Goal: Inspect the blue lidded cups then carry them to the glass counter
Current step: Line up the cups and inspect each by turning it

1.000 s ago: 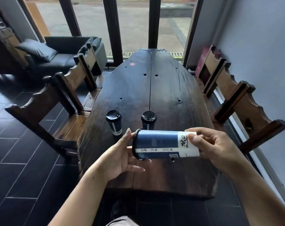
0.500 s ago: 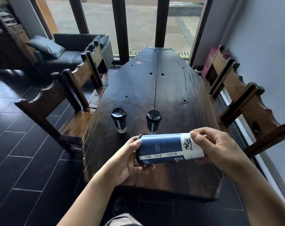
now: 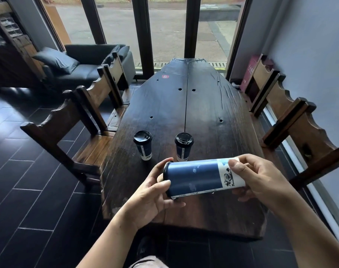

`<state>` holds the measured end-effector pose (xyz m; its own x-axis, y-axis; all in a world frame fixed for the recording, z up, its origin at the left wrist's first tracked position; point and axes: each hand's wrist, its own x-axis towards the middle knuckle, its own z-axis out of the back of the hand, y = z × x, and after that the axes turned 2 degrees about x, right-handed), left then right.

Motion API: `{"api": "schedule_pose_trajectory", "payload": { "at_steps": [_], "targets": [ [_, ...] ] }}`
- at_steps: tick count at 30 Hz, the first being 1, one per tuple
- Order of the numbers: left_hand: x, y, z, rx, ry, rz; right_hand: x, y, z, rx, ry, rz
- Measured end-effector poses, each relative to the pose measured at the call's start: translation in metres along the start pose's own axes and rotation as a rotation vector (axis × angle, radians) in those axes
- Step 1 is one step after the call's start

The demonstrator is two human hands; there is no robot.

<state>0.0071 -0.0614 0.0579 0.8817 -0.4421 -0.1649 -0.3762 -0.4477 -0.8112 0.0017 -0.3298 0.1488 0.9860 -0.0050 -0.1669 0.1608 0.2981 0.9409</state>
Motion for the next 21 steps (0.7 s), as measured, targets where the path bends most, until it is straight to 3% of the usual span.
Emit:
{"api": "schedule_pose_trajectory", "payload": {
  "at_steps": [5, 13, 21],
  "targets": [
    [-0.002, -0.006, 0.005, 0.089, 0.039, 0.052, -0.003, -0.002, 0.005, 0.001, 0.014, 0.098],
    [0.001, -0.014, -0.004, 0.162, 0.003, 0.328, -0.009, -0.001, 0.004, -0.106, 0.06, 0.227],
    [0.004, -0.013, -0.001, 0.079, -0.044, 0.281, -0.005, -0.002, 0.005, -0.113, 0.084, 0.238]
  ]
}}
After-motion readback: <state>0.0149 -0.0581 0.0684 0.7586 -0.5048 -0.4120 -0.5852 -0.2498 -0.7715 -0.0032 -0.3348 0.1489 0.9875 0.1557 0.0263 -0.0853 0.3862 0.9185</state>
